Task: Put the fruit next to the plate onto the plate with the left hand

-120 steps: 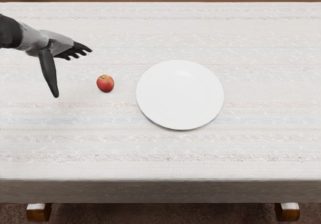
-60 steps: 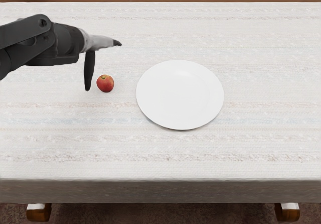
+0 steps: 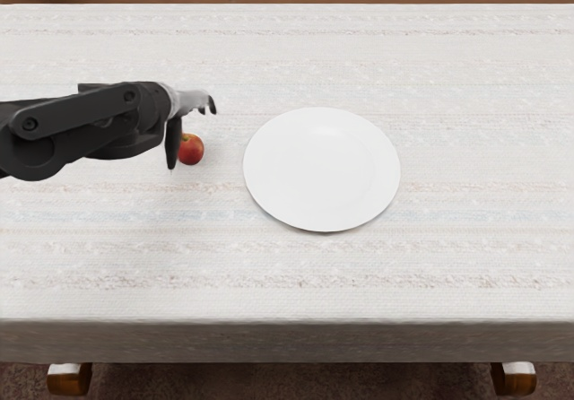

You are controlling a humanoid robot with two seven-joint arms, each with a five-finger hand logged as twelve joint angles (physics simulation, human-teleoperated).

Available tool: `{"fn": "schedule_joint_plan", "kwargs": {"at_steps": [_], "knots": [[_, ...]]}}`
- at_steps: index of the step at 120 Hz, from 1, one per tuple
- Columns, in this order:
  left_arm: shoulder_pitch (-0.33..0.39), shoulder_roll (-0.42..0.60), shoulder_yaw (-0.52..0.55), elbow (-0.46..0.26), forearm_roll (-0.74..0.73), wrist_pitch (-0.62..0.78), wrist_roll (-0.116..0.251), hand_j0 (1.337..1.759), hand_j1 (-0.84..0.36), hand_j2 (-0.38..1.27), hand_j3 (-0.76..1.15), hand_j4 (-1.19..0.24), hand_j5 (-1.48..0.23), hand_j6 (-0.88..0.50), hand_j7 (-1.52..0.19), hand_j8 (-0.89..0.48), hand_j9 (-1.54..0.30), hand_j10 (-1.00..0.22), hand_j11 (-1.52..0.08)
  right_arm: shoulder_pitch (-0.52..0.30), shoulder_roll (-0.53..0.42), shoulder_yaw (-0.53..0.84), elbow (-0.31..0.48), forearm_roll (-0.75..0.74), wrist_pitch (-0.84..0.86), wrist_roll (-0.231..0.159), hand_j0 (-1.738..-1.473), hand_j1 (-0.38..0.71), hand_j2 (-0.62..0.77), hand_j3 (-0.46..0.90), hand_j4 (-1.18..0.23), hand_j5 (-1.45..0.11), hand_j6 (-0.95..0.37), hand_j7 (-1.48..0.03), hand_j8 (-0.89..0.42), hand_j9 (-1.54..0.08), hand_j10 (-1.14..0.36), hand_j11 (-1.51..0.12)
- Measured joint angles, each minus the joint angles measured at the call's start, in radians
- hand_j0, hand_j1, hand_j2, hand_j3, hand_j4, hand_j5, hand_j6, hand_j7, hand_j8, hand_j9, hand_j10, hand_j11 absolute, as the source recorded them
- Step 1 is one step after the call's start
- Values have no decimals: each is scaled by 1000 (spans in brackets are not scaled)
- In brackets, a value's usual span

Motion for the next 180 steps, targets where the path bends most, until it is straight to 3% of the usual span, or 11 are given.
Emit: {"fn": "schedule_joint_plan", "kwargs": {"at_steps": [21,43,65,112,180], "knots": [[-3,-90,42,112,1,12,0,1658,44,53,0,-258,-333,-259,-332,-259,-332,-258,-332,0,0,0,0,0,0,0,-1658,-331,-3,0,-15,-20,-15,-20,-15,-20,-15,-20],[-1,-95,88,188,1,51,0,1658,26,56,0,-273,-352,-274,-352,-274,-352,-273,-352,0,0,0,0,0,0,0,-1658,-331,-3,0,-15,-20,-15,-20,-15,-20,-15,-20],[-1,-155,141,210,1,108,0,1658,21,57,0,-278,-357,-278,-357,-278,-357,-277,-357,0,0,-1,0,0,0,0,-1658,-331,-3,0,-15,-20,-15,-20,-15,-20,-15,-20],[30,-174,153,228,-11,121,0,1658,15,58,0,-282,-363,-283,-363,-283,-363,-282,-363,0,0,-1,0,0,0,0,-1658,-331,-3,0,-15,-20,-15,-20,-15,-20,-15,-20],[40,-186,150,237,-20,121,0,1658,-131,83,0,-403,-523,-403,-523,-408,-522,-403,-522,0,0,0,0,0,0,0,-1658,-331,-3,0,-15,-20,-15,-20,-15,-20,-15,-20]]}}
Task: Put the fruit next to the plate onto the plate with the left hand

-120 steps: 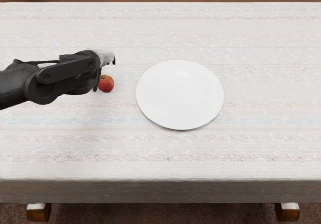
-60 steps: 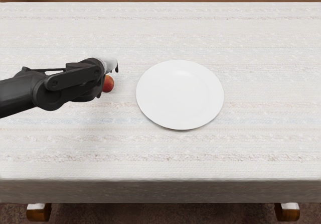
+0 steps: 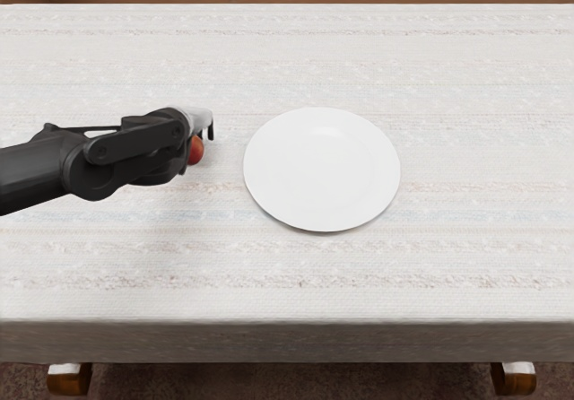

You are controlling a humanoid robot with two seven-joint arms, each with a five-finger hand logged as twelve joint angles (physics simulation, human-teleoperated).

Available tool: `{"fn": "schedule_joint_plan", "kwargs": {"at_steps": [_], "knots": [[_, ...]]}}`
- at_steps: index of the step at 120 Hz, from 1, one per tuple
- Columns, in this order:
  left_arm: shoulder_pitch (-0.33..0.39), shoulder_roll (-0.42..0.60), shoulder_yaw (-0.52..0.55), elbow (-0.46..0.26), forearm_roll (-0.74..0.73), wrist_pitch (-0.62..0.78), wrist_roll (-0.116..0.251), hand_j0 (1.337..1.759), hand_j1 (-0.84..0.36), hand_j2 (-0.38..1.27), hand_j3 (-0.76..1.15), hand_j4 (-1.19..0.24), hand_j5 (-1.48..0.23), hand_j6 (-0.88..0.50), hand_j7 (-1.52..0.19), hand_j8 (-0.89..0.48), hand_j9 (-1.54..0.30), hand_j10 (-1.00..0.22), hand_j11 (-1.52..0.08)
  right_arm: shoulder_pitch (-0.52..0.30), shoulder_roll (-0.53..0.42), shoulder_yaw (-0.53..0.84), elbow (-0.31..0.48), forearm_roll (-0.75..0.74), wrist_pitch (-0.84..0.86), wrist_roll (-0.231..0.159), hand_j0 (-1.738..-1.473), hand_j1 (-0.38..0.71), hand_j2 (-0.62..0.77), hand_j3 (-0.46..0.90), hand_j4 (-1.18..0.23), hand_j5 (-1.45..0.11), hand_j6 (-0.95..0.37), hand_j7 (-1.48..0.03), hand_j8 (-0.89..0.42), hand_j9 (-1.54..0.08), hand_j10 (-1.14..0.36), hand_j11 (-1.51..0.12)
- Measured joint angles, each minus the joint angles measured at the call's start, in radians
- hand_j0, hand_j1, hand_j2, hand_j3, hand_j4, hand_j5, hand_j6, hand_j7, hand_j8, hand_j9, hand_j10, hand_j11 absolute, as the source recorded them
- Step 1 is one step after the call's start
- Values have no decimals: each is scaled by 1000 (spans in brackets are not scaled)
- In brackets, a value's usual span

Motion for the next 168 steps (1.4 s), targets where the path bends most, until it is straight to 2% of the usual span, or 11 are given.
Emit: {"fn": "schedule_joint_plan", "kwargs": {"at_steps": [19,38,60,75,82,100,131,144,168], "knots": [[12,0,0,14,2,1,0,1658,-162,93,0,-449,-544,-423,-552,-426,-561,-439,-560,0,0,0,0,0,0,0,-1658,-331,-3,0,-15,-20,-15,-20,-15,-20,-15,-20],[12,0,2,21,-14,-1,0,1658,-255,107,0,-522,-646,-457,-656,-508,-660,-513,-660,0,0,-1,0,0,0,0,-1658,-331,-3,0,-15,-20,-15,-20,-15,-20,-15,-20],[11,0,3,22,-23,-1,0,1655,-301,269,0,-638,-802,-433,-819,-514,-827,-622,-828,-1,0,-1,0,0,0,0,-1658,-331,-3,0,-15,-20,-15,-20,-15,-20,-15,-20],[11,0,3,25,-27,-3,0,1652,-343,331,0,-570,-903,-364,-910,-450,-914,-665,-916,-1,0,-1,0,0,0,0,-1658,-331,-3,0,-15,-20,-15,-20,-15,-20,-15,-20],[9,0,3,27,-29,-4,0,1651,-340,309,0,-549,-928,-337,-935,-445,-939,-677,-942,-1,0,-1,0,0,0,0,-1658,-331,-3,0,-15,-20,-15,-20,-15,-20,-15,-20],[-7,-29,3,29,-30,-16,0,1650,-358,341,0,-531,-956,-327,-959,-424,-964,-689,-968,-3,0,-1,0,0,0,0,-1658,-331,-3,0,-15,-20,-15,-20,-15,-20,-15,-20],[-130,-87,-3,30,-83,-27,0,1651,-318,303,0,-558,-977,-354,-963,-459,-961,-695,-964,-3,0,-1,0,0,0,0,-1658,-331,-3,0,-15,-19,-15,-20,-15,-20,-15,-20],[-140,-179,-7,64,-104,-24,-1,1651,-318,348,0,-561,-975,-359,-964,-465,-960,-691,-965,-3,0,-1,0,0,0,0,-1658,-331,-3,0,-15,-19,-15,-20,-15,-20,-15,-20],[-146,-183,-30,108,-110,-19,0,1651,-323,329,0,-562,-974,-356,-961,-478,-953,-694,-955,-3,0,-1,0,0,0,0,-1658,-331,-3,0,-15,-19,-15,-20,-15,-20,-15,-20]]}}
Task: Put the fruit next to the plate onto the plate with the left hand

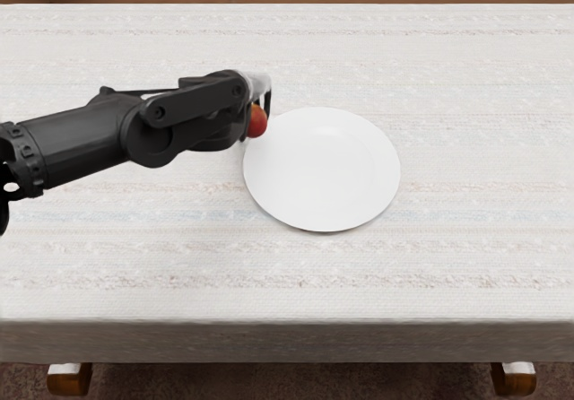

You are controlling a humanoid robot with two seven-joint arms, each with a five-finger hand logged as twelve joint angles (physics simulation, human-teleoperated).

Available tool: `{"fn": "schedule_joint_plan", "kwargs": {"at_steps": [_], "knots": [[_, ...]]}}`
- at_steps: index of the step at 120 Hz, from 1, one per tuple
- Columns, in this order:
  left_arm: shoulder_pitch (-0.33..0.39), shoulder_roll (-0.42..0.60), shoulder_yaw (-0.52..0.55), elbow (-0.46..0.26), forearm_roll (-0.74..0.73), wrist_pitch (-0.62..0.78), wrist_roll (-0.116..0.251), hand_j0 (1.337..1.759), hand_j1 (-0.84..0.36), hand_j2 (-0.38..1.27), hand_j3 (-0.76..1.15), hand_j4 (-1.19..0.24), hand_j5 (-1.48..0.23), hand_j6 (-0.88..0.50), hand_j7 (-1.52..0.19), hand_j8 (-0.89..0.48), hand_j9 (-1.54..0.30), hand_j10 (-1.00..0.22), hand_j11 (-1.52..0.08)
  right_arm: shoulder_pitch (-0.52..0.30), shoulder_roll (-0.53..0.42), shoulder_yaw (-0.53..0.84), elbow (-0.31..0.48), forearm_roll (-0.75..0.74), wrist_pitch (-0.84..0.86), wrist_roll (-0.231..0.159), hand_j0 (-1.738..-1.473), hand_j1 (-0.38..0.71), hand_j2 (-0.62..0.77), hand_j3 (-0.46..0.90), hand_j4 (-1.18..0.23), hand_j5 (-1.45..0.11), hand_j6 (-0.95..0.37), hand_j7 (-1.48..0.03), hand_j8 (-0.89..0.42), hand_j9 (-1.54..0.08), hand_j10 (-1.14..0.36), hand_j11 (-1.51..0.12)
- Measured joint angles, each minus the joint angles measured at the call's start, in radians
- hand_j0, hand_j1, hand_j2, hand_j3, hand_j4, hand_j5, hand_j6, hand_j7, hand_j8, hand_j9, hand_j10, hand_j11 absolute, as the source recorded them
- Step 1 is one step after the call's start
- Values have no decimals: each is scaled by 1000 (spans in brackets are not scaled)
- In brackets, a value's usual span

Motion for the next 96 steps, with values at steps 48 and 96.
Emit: {"fn": "schedule_joint_plan", "kwargs": {"at_steps": [48,96], "knots": [[-51,0,31,-39,12,-25,0,1652,-306,312,0,-594,-923,-389,-925,-507,-924,-674,-926,0,0,0,0,0,0,0,-1658,-331,-3,0,-15,-20,-15,-20,-15,-20,-15,-20],[-47,0,135,-67,13,-35,-314,1654,-303,335,0,-618,-893,-409,-891,-536,-893,-656,-895,0,0,0,0,0,0,0,-1658,-331,-3,0,-15,-20,-15,-20,-15,-20,-15,-20]]}}
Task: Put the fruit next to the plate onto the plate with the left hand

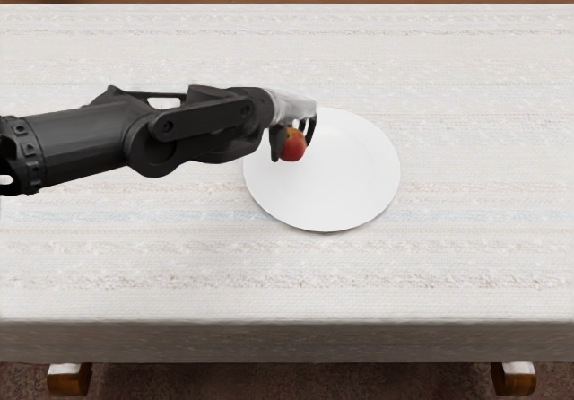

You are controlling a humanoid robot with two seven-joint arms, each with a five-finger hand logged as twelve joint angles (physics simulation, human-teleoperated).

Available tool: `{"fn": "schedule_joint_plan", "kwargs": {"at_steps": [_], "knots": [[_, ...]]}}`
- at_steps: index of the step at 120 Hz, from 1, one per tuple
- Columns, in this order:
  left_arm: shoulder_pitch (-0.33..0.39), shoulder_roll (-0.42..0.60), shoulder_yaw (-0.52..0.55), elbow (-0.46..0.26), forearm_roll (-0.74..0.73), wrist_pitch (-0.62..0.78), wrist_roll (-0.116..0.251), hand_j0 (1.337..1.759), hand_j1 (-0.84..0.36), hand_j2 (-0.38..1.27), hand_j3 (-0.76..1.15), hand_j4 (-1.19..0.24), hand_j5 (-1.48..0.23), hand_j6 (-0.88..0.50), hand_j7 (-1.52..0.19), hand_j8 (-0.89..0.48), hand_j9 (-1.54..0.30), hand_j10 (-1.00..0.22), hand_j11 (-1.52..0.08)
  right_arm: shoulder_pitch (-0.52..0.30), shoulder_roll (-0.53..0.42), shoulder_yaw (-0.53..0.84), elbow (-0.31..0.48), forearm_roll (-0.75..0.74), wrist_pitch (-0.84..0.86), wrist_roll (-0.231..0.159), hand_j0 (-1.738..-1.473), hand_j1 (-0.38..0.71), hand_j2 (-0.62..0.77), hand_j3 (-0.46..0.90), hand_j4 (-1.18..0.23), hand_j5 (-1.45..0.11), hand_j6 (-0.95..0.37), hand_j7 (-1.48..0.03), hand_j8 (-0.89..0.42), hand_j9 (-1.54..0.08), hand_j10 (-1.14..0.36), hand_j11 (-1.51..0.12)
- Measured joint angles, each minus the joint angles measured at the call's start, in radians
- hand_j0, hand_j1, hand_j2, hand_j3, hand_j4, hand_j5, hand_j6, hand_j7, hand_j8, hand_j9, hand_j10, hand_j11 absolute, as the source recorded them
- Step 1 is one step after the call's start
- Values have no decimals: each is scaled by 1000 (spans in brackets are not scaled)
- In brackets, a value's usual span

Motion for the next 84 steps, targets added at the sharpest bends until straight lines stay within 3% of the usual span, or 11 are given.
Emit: {"fn": "schedule_joint_plan", "kwargs": {"at_steps": [31,51,72,78,84], "knots": [[43,0,46,0,5,15,-32,1656,-277,275,0,-652,-801,-457,-806,-554,-812,-603,-814,0,0,0,0,0,0,0,-1658,-331,-3,0,-15,-20,-15,-20,-15,-20,-15,-20],[40,0,38,1,-27,16,-25,1657,6,134,0,-343,-428,-258,-429,-302,-431,-322,-432,0,0,0,0,0,0,0,-1658,-331,-3,0,-15,-20,-15,-20,-15,-20,-15,-20],[3,0,-66,-4,-134,-105,0,1658,177,62,0,-169,-211,-133,-211,-152,-212,-160,-213,0,0,0,0,0,0,0,-1658,-331,-3,0,-15,-20,-15,-20,-15,-20,-15,-20],[4,62,-138,-6,-206,-209,9,1658,205,50,0,-140,-175,-112,-176,-127,-176,-133,-177,0,0,0,0,0,0,0,-1658,-331,-3,0,-15,-20,-15,-20,-15,-20,-15,-20],[14,195,-215,-23,-288,-293,35,1658,230,40,0,-115,-144,-93,-145,-104,-145,-109,-145,0,0,0,0,0,0,0,-1658,-331,-3,0,-15,-20,-15,-20,-15,-20,-15,-20]]}}
